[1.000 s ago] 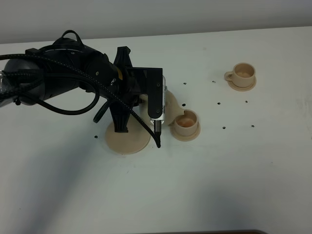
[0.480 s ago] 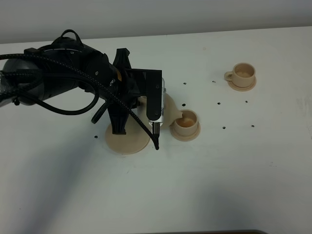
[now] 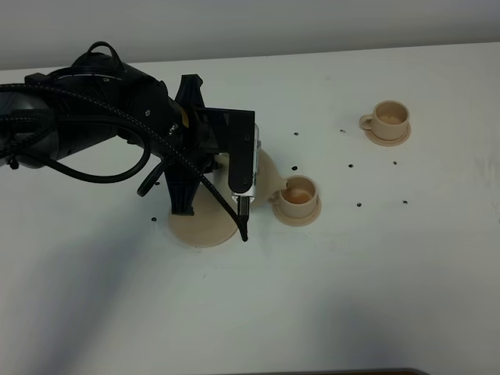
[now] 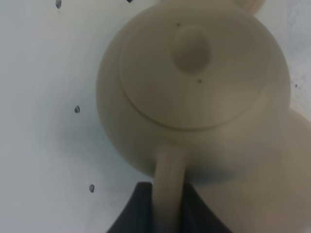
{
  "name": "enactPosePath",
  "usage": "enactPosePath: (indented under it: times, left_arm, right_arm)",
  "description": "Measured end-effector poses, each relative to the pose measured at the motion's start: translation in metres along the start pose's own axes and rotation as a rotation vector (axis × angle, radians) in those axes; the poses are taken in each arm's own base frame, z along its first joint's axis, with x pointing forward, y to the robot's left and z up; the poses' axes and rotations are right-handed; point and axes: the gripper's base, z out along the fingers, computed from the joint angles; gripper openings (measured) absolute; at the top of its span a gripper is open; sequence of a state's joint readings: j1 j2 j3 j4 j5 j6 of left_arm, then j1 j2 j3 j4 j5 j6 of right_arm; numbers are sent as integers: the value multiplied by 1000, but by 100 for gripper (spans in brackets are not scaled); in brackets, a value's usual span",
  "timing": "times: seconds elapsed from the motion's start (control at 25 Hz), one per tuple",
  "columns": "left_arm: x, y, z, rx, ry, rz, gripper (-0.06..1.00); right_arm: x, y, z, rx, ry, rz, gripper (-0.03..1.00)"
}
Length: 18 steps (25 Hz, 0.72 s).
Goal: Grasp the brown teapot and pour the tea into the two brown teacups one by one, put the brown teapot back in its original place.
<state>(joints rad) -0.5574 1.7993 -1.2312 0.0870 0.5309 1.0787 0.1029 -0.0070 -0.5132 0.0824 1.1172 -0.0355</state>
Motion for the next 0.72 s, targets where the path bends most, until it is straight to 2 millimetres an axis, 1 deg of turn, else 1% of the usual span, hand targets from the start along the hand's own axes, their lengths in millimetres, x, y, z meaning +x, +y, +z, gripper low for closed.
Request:
enactPosePath:
  times: [0.52, 0.72]
  left_arm:
    - [1, 0, -1, 8, 11, 9, 13]
    - [-3, 9, 0, -7, 8, -1, 13]
  right_arm:
    - [0, 0, 0, 0, 0, 1, 42]
    - [0, 0, 0, 0, 0, 0, 42]
